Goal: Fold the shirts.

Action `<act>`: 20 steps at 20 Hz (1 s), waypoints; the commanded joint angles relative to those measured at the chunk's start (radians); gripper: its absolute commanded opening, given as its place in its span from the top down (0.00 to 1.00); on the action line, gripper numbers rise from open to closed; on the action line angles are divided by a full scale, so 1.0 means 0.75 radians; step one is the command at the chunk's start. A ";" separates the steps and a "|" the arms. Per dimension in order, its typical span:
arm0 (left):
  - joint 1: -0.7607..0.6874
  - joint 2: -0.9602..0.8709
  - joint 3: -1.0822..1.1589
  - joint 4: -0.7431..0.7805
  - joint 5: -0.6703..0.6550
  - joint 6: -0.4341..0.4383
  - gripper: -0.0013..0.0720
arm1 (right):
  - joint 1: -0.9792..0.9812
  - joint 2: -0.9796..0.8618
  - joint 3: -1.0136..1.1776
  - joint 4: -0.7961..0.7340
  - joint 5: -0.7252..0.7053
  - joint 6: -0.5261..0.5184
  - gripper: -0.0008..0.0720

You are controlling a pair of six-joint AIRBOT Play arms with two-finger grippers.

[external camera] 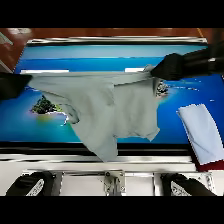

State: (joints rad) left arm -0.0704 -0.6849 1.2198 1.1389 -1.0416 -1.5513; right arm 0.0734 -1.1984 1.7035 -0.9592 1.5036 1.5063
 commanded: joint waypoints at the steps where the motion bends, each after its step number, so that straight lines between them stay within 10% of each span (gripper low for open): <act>1: 0.002 -0.151 -0.243 0.053 0.141 -0.034 0.93 | -0.001 -0.245 -0.203 0.037 -0.278 0.002 0.89; 10: -0.085 -0.832 -0.333 -0.351 0.326 -0.110 0.92 | -0.003 -0.691 -0.254 0.293 -0.467 0.002 0.79; 11: -0.101 -0.865 -0.329 -0.381 0.328 -0.108 0.70 | -0.009 -0.688 -0.251 0.319 -0.490 -0.002 0.43; 12: -0.097 -0.880 -0.323 -0.400 0.326 -0.113 0.21 | -0.030 -0.682 -0.225 0.349 -0.470 -0.052 0.08; 13: -0.065 -0.878 -0.310 -0.402 0.289 -0.112 0.02 | -0.063 -0.674 -0.175 0.350 -0.393 -0.137 0.06; 16: 0.158 -0.835 -0.227 -0.396 -0.026 0.048 0.03 | -0.223 -0.606 0.008 0.057 -0.036 -0.243 0.06; 18: 0.311 -0.767 -0.243 -0.379 -0.248 0.150 0.40 | -0.347 -0.519 0.052 -0.364 0.246 -0.294 0.06; 20: 0.371 -0.701 -0.351 -0.298 -0.381 0.169 0.35 | -0.516 -0.434 -0.020 -0.509 0.286 -0.178 0.06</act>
State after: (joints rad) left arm 0.1131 -1.2606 1.0065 0.8742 -1.1141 -1.5002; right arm -0.1768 -1.5948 1.6894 -1.0889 1.5486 1.3464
